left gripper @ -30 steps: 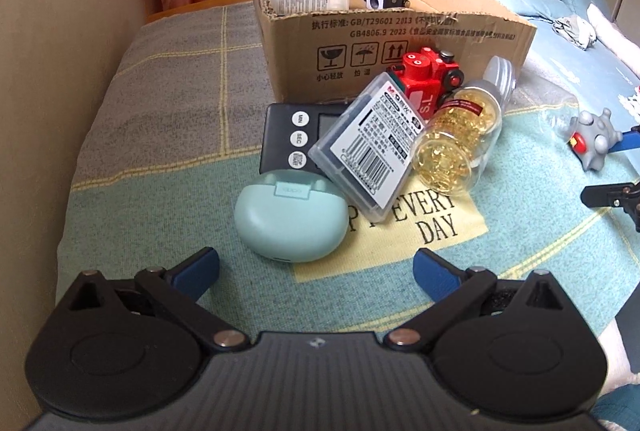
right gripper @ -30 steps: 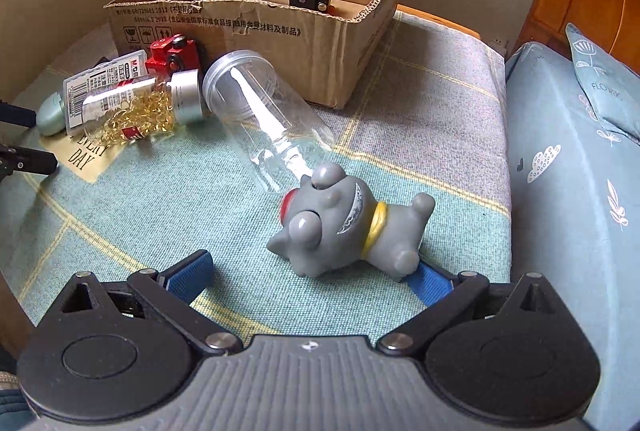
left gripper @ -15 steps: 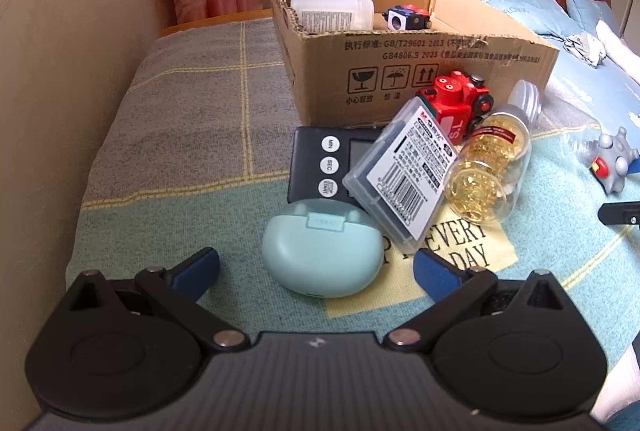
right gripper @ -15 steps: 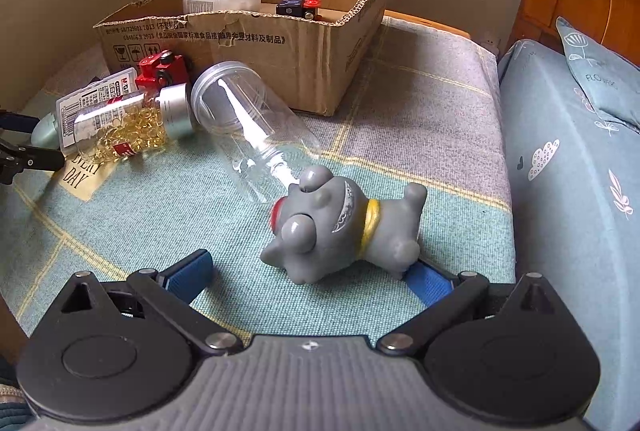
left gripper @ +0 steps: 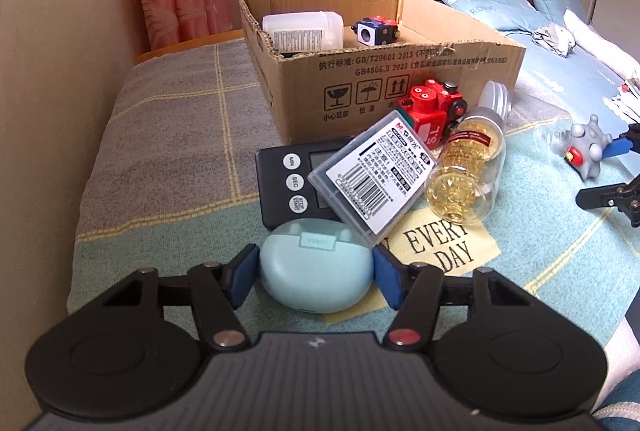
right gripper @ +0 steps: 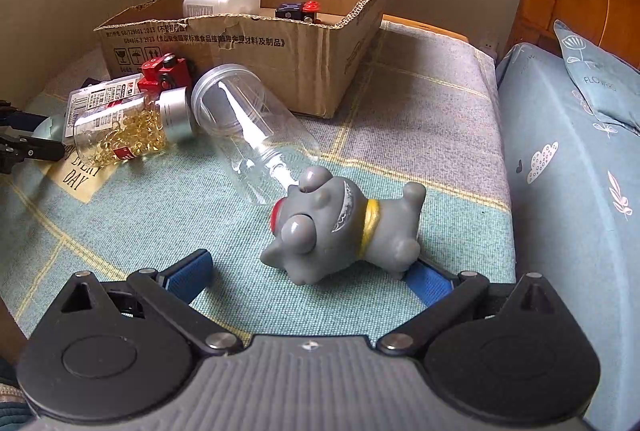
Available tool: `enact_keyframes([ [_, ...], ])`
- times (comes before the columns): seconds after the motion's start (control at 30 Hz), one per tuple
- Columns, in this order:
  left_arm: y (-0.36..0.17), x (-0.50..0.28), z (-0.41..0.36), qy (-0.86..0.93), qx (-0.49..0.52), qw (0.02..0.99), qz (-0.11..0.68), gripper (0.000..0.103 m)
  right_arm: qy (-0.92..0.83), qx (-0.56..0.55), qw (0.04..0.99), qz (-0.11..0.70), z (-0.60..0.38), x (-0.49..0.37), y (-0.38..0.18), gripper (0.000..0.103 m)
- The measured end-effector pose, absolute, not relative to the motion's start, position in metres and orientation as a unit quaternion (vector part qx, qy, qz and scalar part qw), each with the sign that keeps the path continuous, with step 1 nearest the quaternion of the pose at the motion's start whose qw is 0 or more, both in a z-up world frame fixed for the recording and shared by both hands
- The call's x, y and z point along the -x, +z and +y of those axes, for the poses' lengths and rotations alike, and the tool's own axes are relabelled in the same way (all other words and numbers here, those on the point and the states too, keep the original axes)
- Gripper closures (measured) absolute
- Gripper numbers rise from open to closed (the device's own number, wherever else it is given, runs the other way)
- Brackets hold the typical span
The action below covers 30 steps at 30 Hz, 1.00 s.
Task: Organize rigid objects
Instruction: 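Grasp the mint-green case with the left gripper while the right moves toward the grey toy, then close the right gripper around the grey toy figure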
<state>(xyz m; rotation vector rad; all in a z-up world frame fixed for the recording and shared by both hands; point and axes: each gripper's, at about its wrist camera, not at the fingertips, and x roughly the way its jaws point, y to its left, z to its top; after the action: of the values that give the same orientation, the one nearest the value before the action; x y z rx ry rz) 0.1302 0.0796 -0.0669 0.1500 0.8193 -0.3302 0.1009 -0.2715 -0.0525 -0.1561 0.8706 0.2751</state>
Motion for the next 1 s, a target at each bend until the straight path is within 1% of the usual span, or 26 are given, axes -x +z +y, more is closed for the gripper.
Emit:
enact_keyframes([
  [0.43, -0.066, -0.11, 0.078, -0.176, -0.072, 0.895, 0.404, 0.042, 0.134, 0.077, 0.892, 0.425, -0.272, -0.103, -0.051, 0.0],
  [0.6, -0.067, -0.11, 0.076, -0.176, -0.073, 0.896, 0.401, 0.037, 0.119, 0.073, 0.893, 0.428, -0.274, -0.109, -0.051, 0.0],
  [0.8, -0.067, -0.11, 0.076, -0.177, -0.073, 0.896, 0.4, 0.036, 0.114, 0.098, 0.894, 0.422, -0.273, -0.116, -0.048, 0.0],
  [0.9, -0.067, -0.111, 0.075, -0.174, -0.073, 0.896, 0.402, 0.036, 0.112, 0.094, 0.894, 0.424, -0.274, -0.119, -0.046, 0.002],
  [1.0, -0.067, -0.112, 0.073, -0.173, -0.074, 0.895, 0.404, 0.036, 0.109, 0.083, 0.895, 0.424, -0.273, -0.12, -0.042, 0.009],
])
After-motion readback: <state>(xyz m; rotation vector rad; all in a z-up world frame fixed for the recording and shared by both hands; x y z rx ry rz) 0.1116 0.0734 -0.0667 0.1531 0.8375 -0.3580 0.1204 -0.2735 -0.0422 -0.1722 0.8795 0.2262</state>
